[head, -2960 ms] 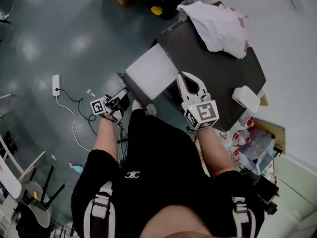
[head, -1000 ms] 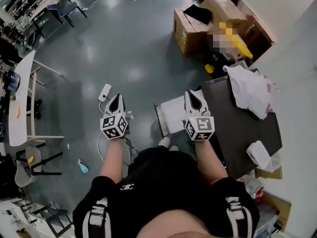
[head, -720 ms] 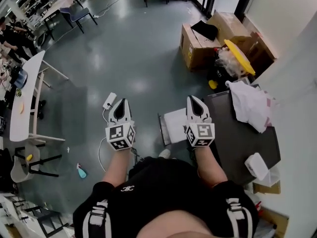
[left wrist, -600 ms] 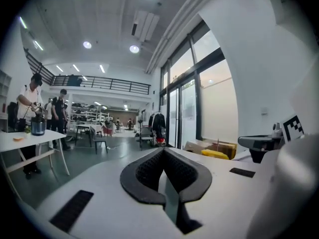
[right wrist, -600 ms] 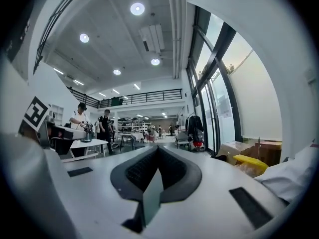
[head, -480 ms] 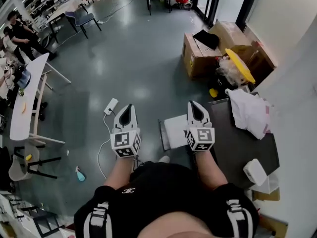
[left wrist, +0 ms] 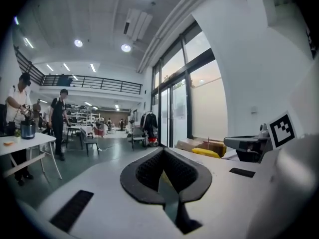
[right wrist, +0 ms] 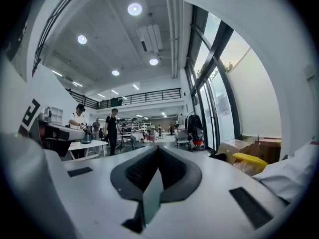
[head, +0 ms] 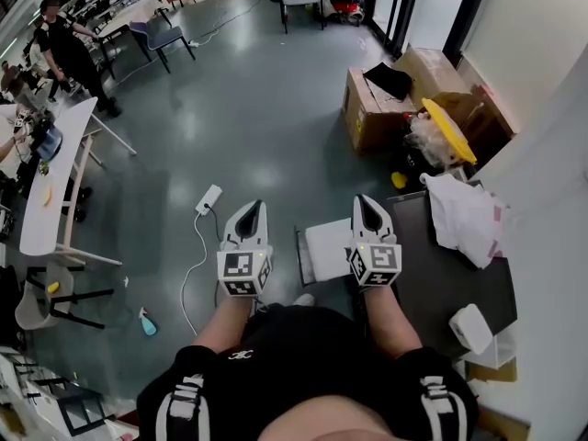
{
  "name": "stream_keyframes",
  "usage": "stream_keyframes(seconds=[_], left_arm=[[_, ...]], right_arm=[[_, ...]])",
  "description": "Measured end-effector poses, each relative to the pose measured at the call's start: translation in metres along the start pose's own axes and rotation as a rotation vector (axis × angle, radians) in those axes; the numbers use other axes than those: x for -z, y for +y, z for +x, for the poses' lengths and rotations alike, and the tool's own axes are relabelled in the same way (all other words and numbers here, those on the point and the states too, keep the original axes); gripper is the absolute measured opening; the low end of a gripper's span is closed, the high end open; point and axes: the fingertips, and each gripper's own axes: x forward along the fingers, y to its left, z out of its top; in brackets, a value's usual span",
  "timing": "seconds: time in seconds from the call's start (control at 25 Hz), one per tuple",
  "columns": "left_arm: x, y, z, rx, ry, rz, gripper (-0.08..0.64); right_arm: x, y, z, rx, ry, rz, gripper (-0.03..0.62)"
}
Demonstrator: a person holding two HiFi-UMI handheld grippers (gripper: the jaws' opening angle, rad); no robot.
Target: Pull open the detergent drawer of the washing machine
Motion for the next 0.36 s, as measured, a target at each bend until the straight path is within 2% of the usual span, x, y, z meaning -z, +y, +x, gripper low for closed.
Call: stream_keyframes(seconds=[0.36], left_arm=[[-0.009,-0.014,0.011,0.055,-0.014,-0.007,0.0]], right_arm=[[-0.002,-0.006,0.005,0.003,0.004,0.004,0.002]])
